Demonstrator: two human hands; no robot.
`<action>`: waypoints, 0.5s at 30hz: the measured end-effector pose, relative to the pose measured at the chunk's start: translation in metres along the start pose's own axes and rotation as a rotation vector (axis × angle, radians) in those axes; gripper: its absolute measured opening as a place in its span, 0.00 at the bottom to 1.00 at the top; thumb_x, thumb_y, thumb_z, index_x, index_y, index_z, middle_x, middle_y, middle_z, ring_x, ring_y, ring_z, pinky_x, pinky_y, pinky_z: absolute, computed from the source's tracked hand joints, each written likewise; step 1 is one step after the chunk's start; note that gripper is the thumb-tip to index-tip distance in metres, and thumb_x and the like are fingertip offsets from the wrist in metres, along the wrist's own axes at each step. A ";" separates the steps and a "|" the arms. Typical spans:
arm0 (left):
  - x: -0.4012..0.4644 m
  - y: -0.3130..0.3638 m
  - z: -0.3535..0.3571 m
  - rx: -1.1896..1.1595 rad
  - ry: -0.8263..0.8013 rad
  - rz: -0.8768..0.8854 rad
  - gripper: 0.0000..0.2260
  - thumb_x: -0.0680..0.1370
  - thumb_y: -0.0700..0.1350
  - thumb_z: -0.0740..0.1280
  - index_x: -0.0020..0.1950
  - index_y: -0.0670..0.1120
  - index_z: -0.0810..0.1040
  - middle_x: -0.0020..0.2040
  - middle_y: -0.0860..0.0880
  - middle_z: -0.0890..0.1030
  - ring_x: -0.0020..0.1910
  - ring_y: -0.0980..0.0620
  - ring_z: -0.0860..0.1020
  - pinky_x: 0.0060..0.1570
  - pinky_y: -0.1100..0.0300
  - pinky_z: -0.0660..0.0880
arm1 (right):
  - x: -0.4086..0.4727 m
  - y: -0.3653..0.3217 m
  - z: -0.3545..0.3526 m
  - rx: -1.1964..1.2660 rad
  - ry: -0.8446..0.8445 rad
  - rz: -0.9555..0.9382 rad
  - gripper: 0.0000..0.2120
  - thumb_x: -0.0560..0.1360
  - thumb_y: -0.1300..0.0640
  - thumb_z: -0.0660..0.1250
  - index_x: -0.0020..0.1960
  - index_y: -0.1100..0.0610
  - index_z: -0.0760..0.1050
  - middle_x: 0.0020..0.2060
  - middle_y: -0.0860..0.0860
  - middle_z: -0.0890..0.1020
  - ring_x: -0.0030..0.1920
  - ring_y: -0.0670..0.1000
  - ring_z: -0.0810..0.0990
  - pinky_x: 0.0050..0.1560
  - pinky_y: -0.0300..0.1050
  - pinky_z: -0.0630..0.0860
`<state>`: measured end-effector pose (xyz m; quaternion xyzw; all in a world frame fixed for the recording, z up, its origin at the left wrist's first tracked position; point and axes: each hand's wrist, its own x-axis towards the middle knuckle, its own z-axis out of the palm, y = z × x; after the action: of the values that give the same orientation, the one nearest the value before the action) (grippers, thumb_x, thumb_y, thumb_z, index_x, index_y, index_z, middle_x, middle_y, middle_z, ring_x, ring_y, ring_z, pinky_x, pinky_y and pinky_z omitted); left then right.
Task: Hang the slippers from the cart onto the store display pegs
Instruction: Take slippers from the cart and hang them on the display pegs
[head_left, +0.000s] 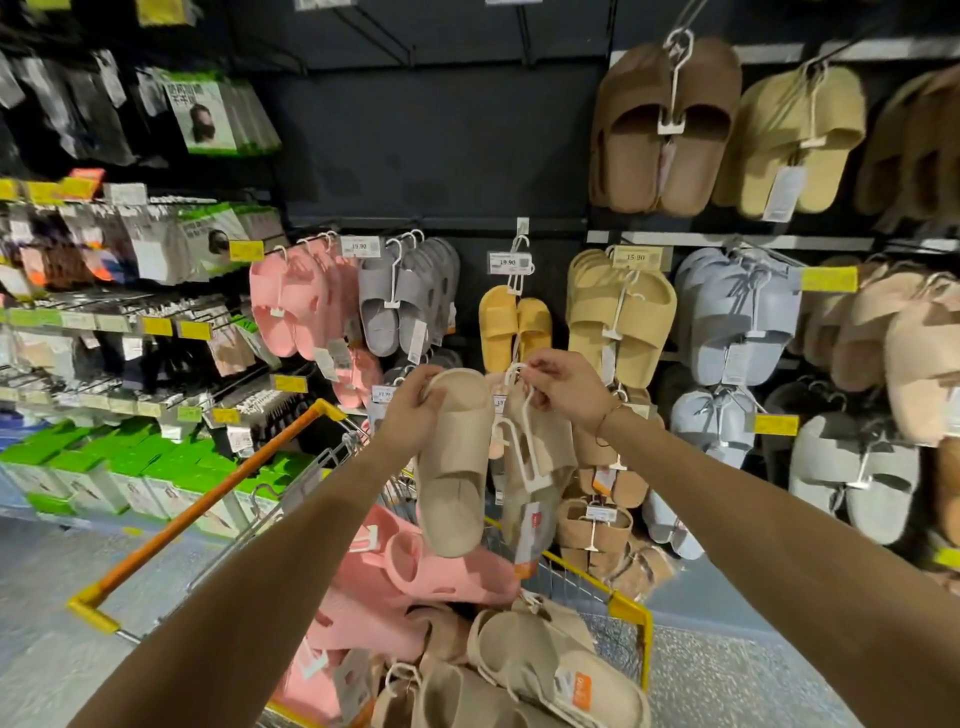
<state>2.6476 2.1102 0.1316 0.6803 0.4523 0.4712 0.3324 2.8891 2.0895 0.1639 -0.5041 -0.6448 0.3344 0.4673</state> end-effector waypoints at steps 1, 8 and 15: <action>0.002 0.002 -0.001 -0.007 -0.002 0.007 0.11 0.79 0.42 0.64 0.60 0.40 0.76 0.53 0.46 0.78 0.53 0.49 0.76 0.55 0.53 0.73 | 0.001 0.001 0.001 -0.009 -0.006 0.001 0.07 0.81 0.62 0.66 0.44 0.59 0.78 0.32 0.54 0.79 0.31 0.51 0.77 0.35 0.47 0.76; 0.015 0.008 -0.007 -0.037 -0.003 0.003 0.07 0.82 0.36 0.63 0.57 0.45 0.76 0.50 0.53 0.79 0.46 0.66 0.77 0.48 0.69 0.74 | 0.005 0.002 0.002 -0.048 -0.030 0.016 0.06 0.81 0.61 0.66 0.46 0.60 0.79 0.36 0.63 0.80 0.31 0.51 0.78 0.35 0.44 0.77; 0.008 -0.008 -0.008 0.036 -0.035 -0.005 0.09 0.79 0.43 0.66 0.59 0.45 0.76 0.52 0.54 0.78 0.52 0.56 0.76 0.53 0.65 0.71 | 0.004 -0.009 0.005 0.059 0.010 0.011 0.07 0.81 0.62 0.65 0.51 0.66 0.77 0.35 0.57 0.81 0.30 0.48 0.76 0.32 0.40 0.76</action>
<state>2.6389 2.1203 0.1300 0.6932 0.4566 0.4504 0.3290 2.8813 2.0908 0.1712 -0.4953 -0.6297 0.3532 0.4832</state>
